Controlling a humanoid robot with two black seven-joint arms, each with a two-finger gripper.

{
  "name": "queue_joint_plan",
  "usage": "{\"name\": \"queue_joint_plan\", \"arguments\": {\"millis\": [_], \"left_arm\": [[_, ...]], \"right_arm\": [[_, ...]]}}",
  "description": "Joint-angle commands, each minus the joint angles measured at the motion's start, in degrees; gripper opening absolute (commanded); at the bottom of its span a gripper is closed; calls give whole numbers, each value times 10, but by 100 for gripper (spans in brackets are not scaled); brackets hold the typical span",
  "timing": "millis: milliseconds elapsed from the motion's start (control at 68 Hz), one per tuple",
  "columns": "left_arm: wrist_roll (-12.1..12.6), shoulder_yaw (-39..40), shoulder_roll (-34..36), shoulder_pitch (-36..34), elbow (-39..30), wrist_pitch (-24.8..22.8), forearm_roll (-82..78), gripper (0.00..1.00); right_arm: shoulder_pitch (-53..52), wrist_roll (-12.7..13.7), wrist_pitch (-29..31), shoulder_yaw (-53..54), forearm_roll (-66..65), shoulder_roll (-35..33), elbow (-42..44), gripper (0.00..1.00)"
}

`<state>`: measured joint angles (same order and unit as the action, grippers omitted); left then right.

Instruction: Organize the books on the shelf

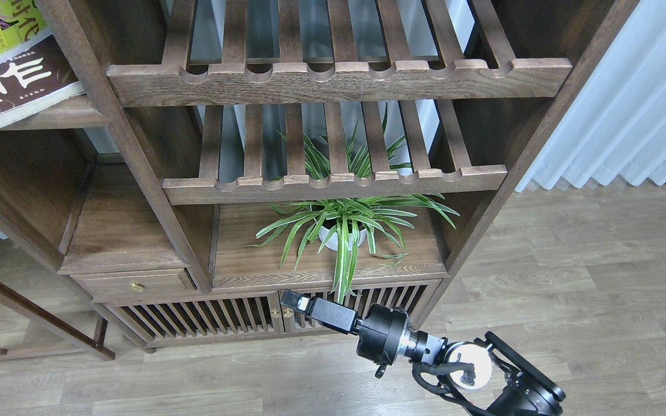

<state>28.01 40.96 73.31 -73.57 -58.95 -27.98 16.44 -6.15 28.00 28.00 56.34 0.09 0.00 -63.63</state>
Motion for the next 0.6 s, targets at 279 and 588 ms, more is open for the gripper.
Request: {"name": "queue_joint_plan", "arguments": {"millis": [279, 588], "left_arm": [[0, -212, 151, 1, -33, 0, -1, 99], [-106, -421, 147, 2, -35, 0, 2, 99]], "right_arm": [[0, 0, 0, 3, 0, 0, 0, 99], [0, 0, 0, 5, 0, 0, 0, 99]]}}
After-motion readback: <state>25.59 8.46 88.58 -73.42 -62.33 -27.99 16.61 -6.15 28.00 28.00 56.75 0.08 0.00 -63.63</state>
